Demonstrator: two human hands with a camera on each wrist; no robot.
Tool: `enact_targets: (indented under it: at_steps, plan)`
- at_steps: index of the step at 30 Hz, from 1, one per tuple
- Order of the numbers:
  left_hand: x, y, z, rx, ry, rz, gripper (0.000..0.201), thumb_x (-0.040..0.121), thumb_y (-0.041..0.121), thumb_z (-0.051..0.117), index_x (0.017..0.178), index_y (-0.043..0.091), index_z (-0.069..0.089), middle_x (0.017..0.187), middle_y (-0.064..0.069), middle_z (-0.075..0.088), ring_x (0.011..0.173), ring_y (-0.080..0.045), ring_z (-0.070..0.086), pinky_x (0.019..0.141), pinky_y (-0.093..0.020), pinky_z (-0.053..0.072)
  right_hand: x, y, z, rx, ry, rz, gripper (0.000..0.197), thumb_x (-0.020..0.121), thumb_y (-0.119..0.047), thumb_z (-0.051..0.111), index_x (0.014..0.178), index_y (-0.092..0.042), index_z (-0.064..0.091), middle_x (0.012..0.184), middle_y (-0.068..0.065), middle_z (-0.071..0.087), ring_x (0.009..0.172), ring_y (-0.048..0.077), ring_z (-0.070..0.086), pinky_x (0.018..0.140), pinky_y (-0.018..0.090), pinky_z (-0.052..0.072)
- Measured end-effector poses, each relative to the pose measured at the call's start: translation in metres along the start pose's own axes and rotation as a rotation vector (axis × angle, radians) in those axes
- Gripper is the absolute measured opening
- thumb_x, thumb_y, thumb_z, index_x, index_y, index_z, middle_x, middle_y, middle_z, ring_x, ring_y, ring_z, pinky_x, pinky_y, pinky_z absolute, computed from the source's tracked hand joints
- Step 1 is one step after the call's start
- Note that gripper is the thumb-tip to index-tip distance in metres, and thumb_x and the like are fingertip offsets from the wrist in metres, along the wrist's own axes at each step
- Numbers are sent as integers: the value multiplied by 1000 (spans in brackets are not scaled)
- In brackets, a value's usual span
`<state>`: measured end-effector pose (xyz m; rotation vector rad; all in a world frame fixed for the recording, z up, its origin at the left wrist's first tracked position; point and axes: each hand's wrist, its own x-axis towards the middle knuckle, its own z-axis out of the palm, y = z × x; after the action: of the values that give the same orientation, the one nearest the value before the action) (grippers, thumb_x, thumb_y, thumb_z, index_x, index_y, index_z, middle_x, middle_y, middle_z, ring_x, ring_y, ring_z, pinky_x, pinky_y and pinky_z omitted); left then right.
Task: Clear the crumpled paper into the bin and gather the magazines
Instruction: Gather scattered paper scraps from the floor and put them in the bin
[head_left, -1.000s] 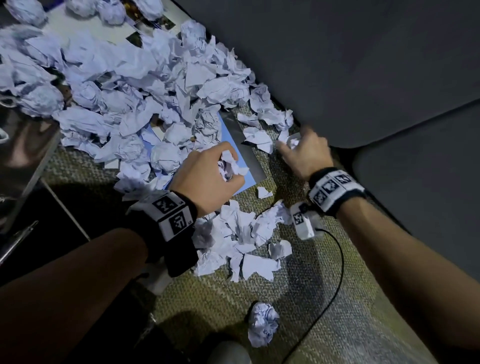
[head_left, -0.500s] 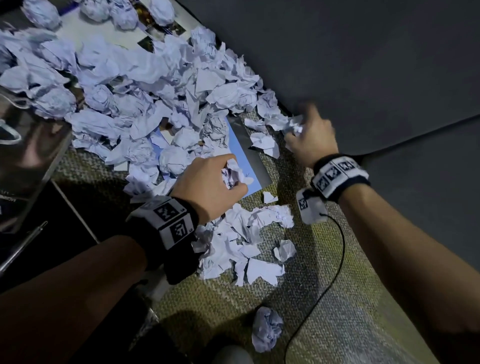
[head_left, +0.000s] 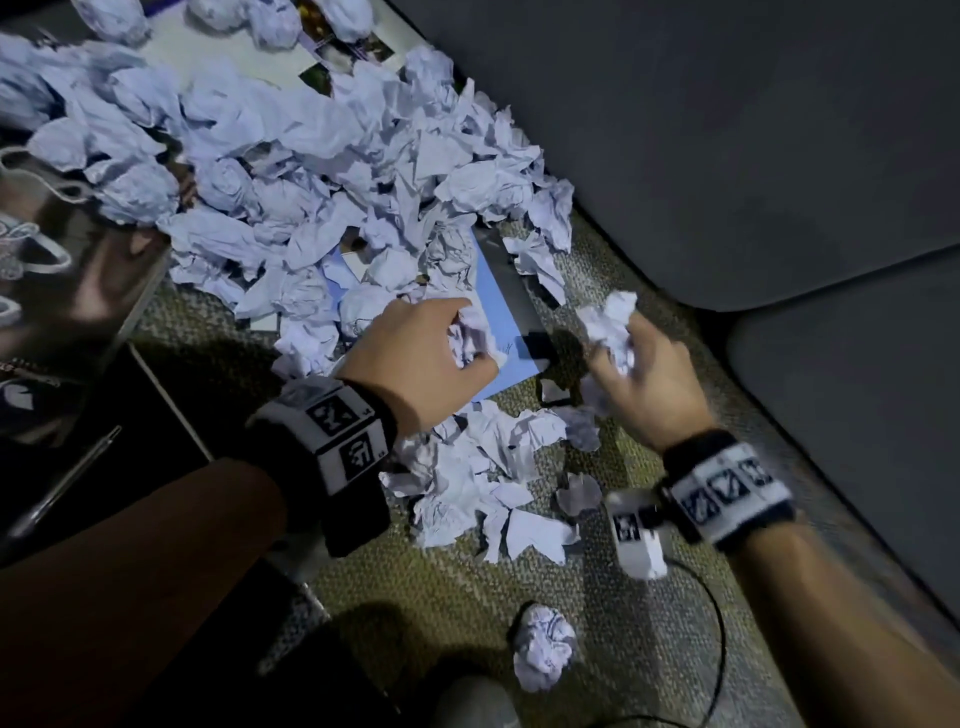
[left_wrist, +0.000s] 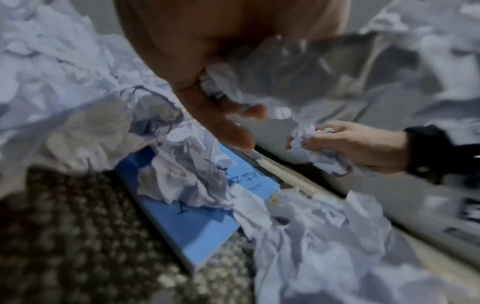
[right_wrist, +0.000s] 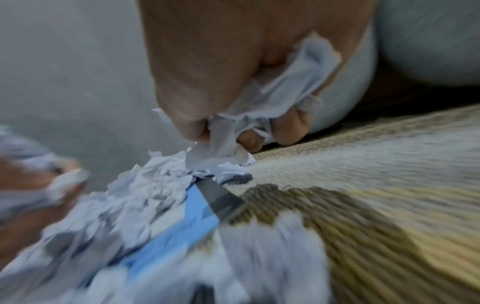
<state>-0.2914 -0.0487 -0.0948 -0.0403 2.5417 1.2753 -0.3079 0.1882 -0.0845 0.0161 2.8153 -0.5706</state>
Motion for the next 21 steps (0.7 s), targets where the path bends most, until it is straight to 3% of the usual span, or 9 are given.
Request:
enact_targets:
  at_steps: [2,4,6,9,11,15,16,18,21]
  plan:
    - [-3,2,5,252,-121,45,36,81,43,59,112,27,59,96,-5,64,85,-25,57,75,-33,50,-36,10,12,-45,65,-15,25,87,-37,48,105,-21,55,78,-2,69,58,14,64,53,17,48]
    - [-7,5,15,547,-265,171,54,85,50,55,133,26,47,116,-10,59,97,-31,59,79,-38,52,-55,23,30,-98,133,-51,33,84,-39,48,109,-18,54,71,1,67,56,23,62,56,23,43]
    - [-14,6,26,737,-390,280,53,89,51,51,135,25,42,123,-9,50,93,-32,60,72,-38,49,-59,30,50,-105,144,-65,39,85,-31,53,121,-16,51,64,3,62,56,28,60,59,26,38]
    - [-31,9,40,912,-518,367,51,93,50,47,135,22,38,137,-13,34,75,-31,56,60,-37,46,-57,31,67,-65,123,-71,45,85,-28,55,129,-20,46,54,-6,45,56,27,52,62,31,42]
    - [-38,5,49,967,-564,396,57,93,53,45,139,21,33,148,-17,21,70,-30,55,59,-36,46,-55,30,69,-61,124,-85,48,88,-40,53,130,-19,43,53,-6,41,55,25,50,61,31,41]
    - [-44,-1,59,951,-520,379,75,86,68,42,144,23,23,156,-18,8,87,-33,64,59,-35,40,-56,22,66,-125,117,-132,68,84,-71,44,130,-21,40,51,-8,42,55,18,47,73,34,43]
    - [-46,-2,60,945,-498,378,75,85,68,42,143,24,23,155,-17,10,87,-33,65,59,-34,39,-56,22,69,-145,115,-118,69,82,-74,44,129,-23,38,57,-8,47,60,18,49,79,37,45]
    - [-48,-4,61,936,-462,368,65,88,61,45,138,25,26,150,-17,18,82,-32,64,56,-33,38,-54,21,73,-183,111,-51,71,80,-77,43,130,-28,34,87,1,55,80,24,54,90,45,45]
    - [-50,-3,61,926,-434,321,48,91,48,51,128,23,34,137,-13,28,74,-31,62,55,-34,40,-50,22,76,-255,116,-4,68,82,-74,44,131,-28,34,124,8,38,93,31,56,92,49,47]
